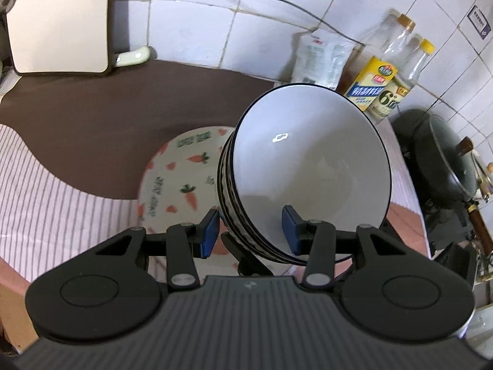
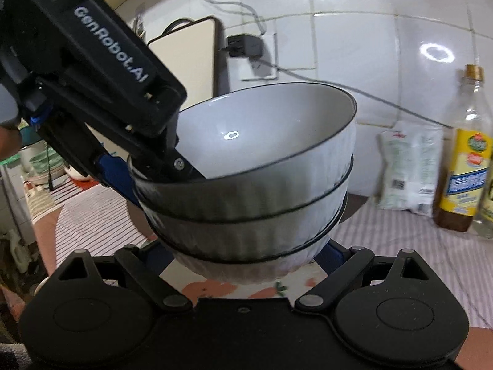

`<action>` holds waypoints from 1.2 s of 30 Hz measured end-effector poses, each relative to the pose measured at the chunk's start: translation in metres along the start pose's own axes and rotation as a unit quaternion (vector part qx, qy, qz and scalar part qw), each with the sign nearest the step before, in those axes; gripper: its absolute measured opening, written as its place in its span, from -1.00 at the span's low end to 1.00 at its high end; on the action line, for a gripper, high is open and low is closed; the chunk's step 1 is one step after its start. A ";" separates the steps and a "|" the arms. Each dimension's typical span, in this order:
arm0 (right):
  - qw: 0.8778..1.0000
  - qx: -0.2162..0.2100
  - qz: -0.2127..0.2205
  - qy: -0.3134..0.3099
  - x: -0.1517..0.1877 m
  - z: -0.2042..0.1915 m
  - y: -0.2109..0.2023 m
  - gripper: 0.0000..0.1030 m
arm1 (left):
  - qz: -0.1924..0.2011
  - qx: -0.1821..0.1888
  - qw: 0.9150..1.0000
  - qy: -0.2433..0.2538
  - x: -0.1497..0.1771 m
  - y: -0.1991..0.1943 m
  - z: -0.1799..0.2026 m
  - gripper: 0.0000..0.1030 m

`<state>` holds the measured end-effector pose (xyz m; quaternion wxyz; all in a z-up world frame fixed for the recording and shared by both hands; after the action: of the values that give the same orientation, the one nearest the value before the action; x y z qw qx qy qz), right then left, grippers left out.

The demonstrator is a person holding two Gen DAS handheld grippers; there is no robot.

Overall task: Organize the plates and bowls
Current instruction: 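Lift the bowl stack with both grippers toward the plate stack, then lower the bowl stack onto the pink-bunny plate with both grippers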

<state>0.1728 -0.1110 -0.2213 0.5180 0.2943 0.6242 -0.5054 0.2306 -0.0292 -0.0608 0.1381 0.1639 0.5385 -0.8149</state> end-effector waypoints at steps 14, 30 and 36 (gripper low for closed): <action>0.999 0.001 -0.051 0.002 0.010 -0.019 0.026 0.88 | -0.023 0.009 1.000 0.000 0.002 0.021 -0.033 -0.17; 0.996 0.012 -0.092 -0.018 0.012 -0.028 0.048 0.88 | -0.036 0.001 0.999 0.003 -0.005 0.040 -0.043 -0.17; 0.995 0.010 -0.095 -0.016 0.012 -0.029 0.048 0.88 | -0.033 -0.004 0.999 -0.002 -0.006 0.041 -0.043 -0.17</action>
<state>0.2017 -0.0703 -0.2498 0.4741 0.2308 0.6361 -0.5633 0.2575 -0.0050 -0.1084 0.1128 0.1436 0.5470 -0.8170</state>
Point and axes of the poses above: each gripper's, at about its wrist camera, not at the fingertips, and y roughly the way its jaws point, z to its right, x to its underside, the point moved 1 cm from there along y, roughly the way its jaws point, and after that the axes turned 8 degrees about x, right-handed, at the moved point
